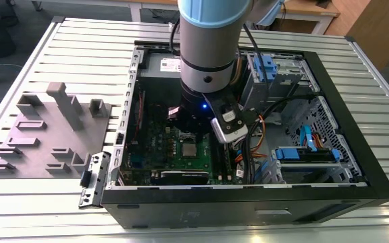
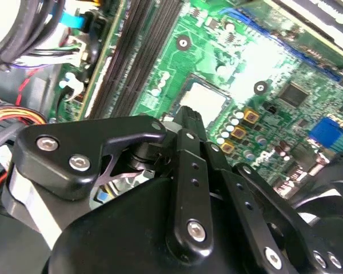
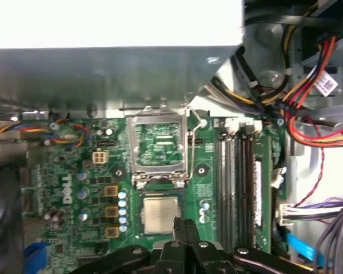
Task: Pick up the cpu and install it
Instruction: 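Close the cpu cover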
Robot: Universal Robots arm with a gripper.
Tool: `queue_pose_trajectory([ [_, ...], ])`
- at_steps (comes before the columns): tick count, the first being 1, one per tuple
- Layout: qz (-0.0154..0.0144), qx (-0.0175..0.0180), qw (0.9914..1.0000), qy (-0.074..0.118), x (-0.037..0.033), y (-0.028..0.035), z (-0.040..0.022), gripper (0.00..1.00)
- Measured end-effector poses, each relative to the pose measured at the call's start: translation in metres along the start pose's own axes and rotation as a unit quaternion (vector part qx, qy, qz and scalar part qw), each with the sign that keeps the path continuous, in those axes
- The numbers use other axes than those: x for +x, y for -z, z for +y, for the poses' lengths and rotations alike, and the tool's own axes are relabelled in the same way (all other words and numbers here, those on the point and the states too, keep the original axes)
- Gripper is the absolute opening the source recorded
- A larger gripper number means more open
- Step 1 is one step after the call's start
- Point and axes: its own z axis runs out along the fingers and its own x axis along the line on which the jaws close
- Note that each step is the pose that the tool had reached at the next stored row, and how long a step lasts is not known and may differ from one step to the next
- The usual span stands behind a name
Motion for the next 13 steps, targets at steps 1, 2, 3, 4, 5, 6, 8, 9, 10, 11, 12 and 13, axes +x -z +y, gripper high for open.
queue_pose_trajectory([
  [1,0.0000,0.0000,1.00000,0.000,-0.0012,-0.0002,0.0015,0.11],
  [2,0.0000,0.0000,1.00000,0.000,-0.0022,-0.0005,0.0033,0.11],
  [3,0.0000,0.0000,1.00000,0.000,-0.0030,-0.0007,0.0048,0.11],
  [4,0.0000,0.0000,1.00000,0.001,-0.0038,-0.0009,0.0058,0.11],
  [5,0.0000,-0.0001,1.00000,0.002,-0.0040,-0.0012,0.0062,0.11],
  [6,-0.0001,-0.0002,0.99999,0.004,-0.0042,-0.0016,0.0065,0.11],
  [8,0.0000,-0.0004,0.99994,0.011,-0.0043,-0.0020,0.0068,0.11],
  [9,-0.0001,-0.0006,0.99987,0.016,-0.0043,-0.0022,0.0068,0.11],
  [10,-0.0001,-0.0009,0.99977,0.021,-0.0043,-0.0024,0.0068,0.11],
  [11,-0.0001,-0.0012,0.99962,0.028,-0.0043,-0.0028,0.0069,0.11],
  [12,-0.0002,-0.0016,0.99942,0.034,-0.0042,-0.0030,0.0069,0.11],
  [13,-0.0002,-0.0019,0.99916,0.041,-0.0042,-0.0033,0.0069,0.11],
])
